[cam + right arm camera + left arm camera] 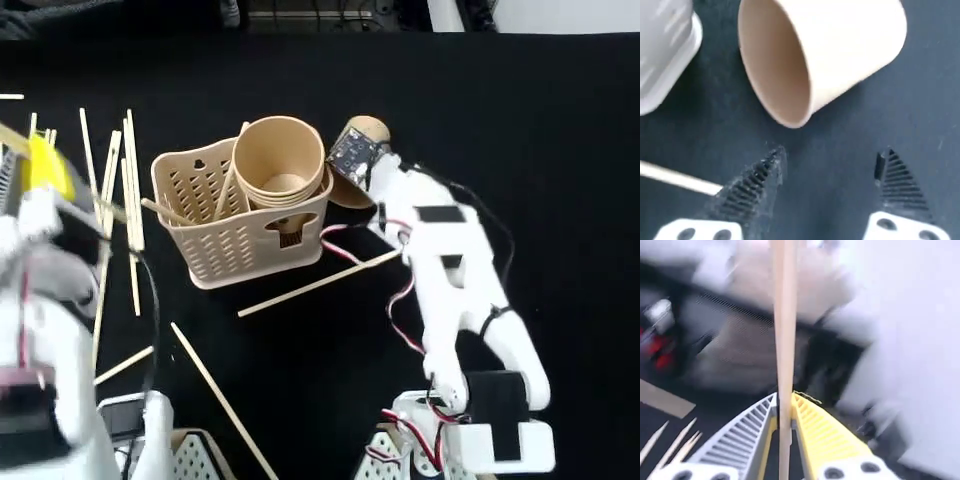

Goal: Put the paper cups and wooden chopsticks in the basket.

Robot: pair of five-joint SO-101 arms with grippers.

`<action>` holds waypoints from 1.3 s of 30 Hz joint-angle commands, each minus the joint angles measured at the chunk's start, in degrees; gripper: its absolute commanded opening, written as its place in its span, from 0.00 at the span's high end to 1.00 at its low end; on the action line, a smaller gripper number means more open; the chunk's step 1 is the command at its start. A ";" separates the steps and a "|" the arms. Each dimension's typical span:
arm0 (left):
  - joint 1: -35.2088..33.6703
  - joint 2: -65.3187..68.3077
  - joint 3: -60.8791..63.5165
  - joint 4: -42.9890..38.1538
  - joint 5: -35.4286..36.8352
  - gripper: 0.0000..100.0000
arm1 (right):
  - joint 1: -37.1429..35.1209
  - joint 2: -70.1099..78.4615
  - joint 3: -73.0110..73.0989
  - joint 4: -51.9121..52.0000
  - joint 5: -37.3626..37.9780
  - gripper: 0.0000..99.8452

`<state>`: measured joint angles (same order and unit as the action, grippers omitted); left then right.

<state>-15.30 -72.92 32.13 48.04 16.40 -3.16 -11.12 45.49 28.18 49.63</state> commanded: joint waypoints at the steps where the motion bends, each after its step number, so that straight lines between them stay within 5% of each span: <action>1: 10.59 -3.16 8.13 -15.56 0.97 0.97 | -2.20 -1.63 2.68 -7.74 -3.43 0.70; 5: 13.23 -3.25 14.29 -22.68 0.97 0.97 | -2.99 -0.66 2.77 -9.85 -7.38 0.70; 21: 13.05 -3.34 28.53 -23.47 0.88 0.97 | -3.08 -12.53 4.62 0.70 -11.60 0.70; 31: 13.58 -3.34 42.42 -37.54 -2.99 0.97 | -8.26 -15.60 16.57 -16.26 -15.12 0.70; 36: 18.07 -3.34 45.32 -38.42 -3.69 0.97 | -8.18 -8.40 15.34 -27.25 -15.12 0.70; 39: 19.91 -2.81 45.67 -37.27 -10.90 0.96 | -5.54 -1.36 13.14 -32.26 -15.12 0.73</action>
<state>1.58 -75.82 77.67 10.59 12.70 -10.55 -17.45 61.67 0.57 34.68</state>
